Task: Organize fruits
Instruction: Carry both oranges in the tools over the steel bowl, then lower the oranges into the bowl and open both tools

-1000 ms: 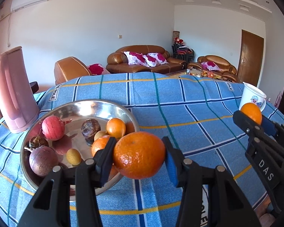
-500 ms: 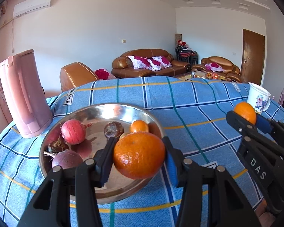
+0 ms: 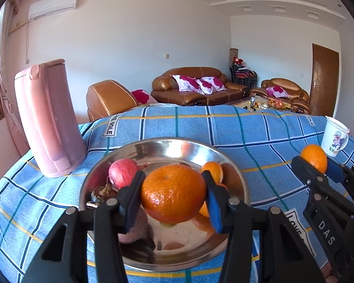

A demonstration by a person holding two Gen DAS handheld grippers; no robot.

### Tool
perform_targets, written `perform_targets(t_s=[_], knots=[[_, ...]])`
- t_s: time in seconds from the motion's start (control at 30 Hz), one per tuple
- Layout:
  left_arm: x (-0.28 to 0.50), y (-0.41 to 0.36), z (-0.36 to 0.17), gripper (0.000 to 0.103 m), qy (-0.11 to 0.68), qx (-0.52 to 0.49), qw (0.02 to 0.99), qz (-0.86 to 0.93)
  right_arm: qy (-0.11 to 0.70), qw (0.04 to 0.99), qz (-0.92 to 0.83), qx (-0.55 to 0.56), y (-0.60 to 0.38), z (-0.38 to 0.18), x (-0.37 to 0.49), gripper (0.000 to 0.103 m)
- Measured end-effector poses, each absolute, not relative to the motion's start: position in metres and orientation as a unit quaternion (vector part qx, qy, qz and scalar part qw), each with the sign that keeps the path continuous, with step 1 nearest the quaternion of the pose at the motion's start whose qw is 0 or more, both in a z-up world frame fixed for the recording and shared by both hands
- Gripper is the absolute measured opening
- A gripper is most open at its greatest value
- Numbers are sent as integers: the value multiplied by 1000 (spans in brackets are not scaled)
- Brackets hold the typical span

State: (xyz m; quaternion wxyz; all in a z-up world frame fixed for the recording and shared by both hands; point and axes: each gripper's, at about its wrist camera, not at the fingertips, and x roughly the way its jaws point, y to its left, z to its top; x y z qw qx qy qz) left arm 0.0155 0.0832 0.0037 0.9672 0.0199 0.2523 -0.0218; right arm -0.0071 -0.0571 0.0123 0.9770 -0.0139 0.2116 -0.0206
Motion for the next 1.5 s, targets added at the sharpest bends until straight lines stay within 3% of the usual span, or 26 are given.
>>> perform_targets(t_s=[0.7, 1.5], knots=[[42, 145, -2, 50, 264, 12, 964, 33, 216, 975, 41, -31, 19, 8, 24, 40], [70, 154, -13, 50, 295, 12, 953, 65, 253, 965, 62, -5, 41, 1, 74, 40]])
